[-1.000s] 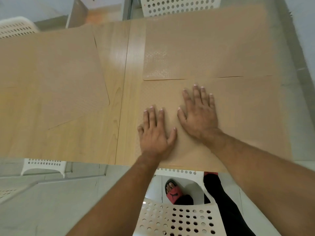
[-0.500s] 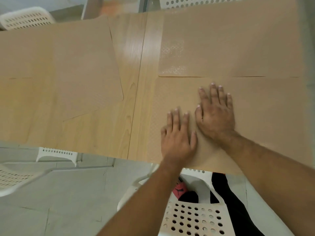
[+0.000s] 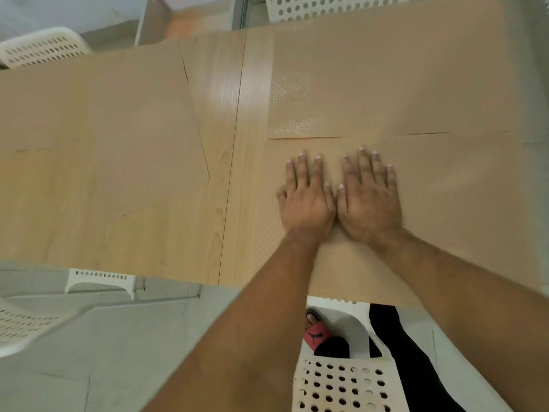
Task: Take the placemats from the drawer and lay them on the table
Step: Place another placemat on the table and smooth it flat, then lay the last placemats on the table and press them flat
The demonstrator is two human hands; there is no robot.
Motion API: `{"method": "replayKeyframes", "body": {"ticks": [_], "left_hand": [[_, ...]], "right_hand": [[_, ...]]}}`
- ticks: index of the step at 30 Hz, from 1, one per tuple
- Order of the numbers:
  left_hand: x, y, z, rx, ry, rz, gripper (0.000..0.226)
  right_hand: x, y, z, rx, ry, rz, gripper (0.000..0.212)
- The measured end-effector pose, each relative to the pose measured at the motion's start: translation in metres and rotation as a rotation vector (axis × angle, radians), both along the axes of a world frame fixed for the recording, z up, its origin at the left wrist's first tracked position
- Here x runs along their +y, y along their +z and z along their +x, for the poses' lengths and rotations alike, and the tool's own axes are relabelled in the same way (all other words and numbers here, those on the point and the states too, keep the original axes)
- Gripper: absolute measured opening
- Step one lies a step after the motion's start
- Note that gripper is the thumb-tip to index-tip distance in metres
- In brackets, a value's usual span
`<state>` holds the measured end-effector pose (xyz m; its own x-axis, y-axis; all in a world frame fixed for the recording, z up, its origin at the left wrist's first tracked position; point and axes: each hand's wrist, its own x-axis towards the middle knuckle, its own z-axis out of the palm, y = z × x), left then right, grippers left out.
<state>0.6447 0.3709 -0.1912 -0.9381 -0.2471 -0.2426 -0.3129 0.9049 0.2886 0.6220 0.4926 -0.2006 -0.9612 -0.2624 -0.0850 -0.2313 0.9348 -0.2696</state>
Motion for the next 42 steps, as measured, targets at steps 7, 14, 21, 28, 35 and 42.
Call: {"method": "replayKeyframes", "body": {"ticks": [7,14,21,28,35,42], "left_hand": [[0.003,0.000,0.004,0.037,0.037,-0.048,0.071],[0.004,-0.001,0.003,0.029,0.032,-0.077,0.071],[0.007,0.001,0.001,0.033,0.030,-0.091,0.071],[0.005,0.019,0.000,-0.023,0.051,-0.035,0.073],[-0.028,0.060,0.047,0.010,0.078,0.017,0.070],[-0.135,0.084,0.125,0.100,0.065,0.026,0.068]], "right_hand": [[0.065,0.002,-0.012,0.020,-0.122,0.089,0.075],[0.154,0.006,-0.030,-0.060,-0.389,0.101,0.091],[0.177,0.008,-0.032,-0.077,-0.390,0.092,0.091],[0.164,0.022,-0.024,-0.074,-0.280,0.095,0.088],[0.063,0.053,0.024,-0.161,-0.006,-0.057,0.077],[-0.081,0.085,0.085,-0.199,0.089,-0.185,0.073]]}}
